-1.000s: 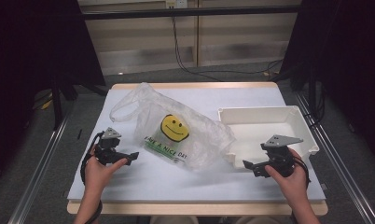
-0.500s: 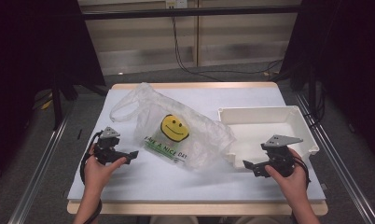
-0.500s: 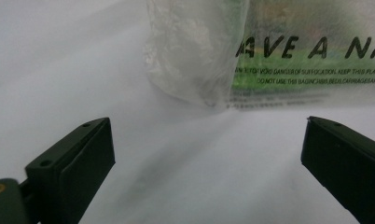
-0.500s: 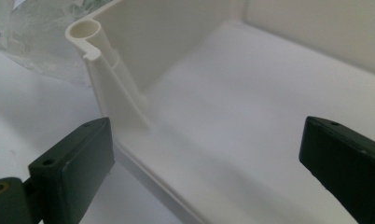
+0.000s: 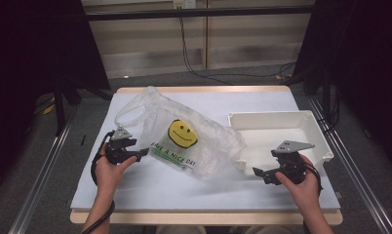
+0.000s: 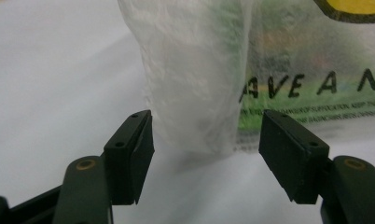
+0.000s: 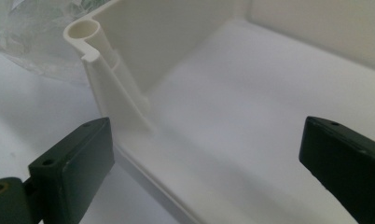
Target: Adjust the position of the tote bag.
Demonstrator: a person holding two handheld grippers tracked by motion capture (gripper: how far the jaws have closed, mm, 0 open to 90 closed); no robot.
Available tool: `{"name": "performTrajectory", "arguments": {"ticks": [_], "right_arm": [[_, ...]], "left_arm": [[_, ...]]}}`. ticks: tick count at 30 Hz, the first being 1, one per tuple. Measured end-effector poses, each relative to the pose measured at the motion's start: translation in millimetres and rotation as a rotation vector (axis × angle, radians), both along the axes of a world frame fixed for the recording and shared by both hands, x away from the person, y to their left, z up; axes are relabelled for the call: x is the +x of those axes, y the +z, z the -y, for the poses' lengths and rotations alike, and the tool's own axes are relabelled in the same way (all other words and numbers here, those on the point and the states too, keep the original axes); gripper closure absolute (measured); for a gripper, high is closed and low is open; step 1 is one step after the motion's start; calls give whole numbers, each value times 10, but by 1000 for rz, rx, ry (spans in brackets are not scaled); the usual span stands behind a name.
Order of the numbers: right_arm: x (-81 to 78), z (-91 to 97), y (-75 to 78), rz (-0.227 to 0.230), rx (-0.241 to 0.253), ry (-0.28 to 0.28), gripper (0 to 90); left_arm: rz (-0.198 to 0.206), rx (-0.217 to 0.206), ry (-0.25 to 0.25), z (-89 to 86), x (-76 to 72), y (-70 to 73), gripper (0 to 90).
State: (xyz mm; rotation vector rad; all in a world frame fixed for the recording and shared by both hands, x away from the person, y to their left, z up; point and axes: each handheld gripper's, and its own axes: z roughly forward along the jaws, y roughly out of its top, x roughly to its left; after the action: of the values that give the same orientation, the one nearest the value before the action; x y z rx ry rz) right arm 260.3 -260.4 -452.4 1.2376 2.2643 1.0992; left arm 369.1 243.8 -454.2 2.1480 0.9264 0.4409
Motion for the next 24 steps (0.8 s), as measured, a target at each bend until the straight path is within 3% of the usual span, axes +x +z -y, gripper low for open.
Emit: {"name": "performTrajectory", "arguments": {"ticks": [2, 6, 8, 10, 13, 15, 24], "right_arm": [[5, -15, -5, -3, -2, 7, 28], [13, -47, -11, -6, -4, 19, 28], [14, -46, -10, -5, -5, 19, 28], [15, -40, -7, -4, 0, 12, 28], [16, -23, -6, -3, 3, 8, 28], [15, -25, -4, -1, 3, 9, 28], [23, -14, 41, 9, 6, 10, 28]], "left_arm": [[-7, 15, 11, 23, 62, 2, 349], [-18, -12, 13, 73, 151, -77, 349], [-19, -25, -14, 89, 185, -107, 363], [-28, -8, -9, 112, 201, -124, 453], [-60, -21, -21, 107, 207, -116, 712], [-74, -17, -46, 115, 180, -87, 799], [-87, -15, -23, 31, -74, -27, 861]]}}
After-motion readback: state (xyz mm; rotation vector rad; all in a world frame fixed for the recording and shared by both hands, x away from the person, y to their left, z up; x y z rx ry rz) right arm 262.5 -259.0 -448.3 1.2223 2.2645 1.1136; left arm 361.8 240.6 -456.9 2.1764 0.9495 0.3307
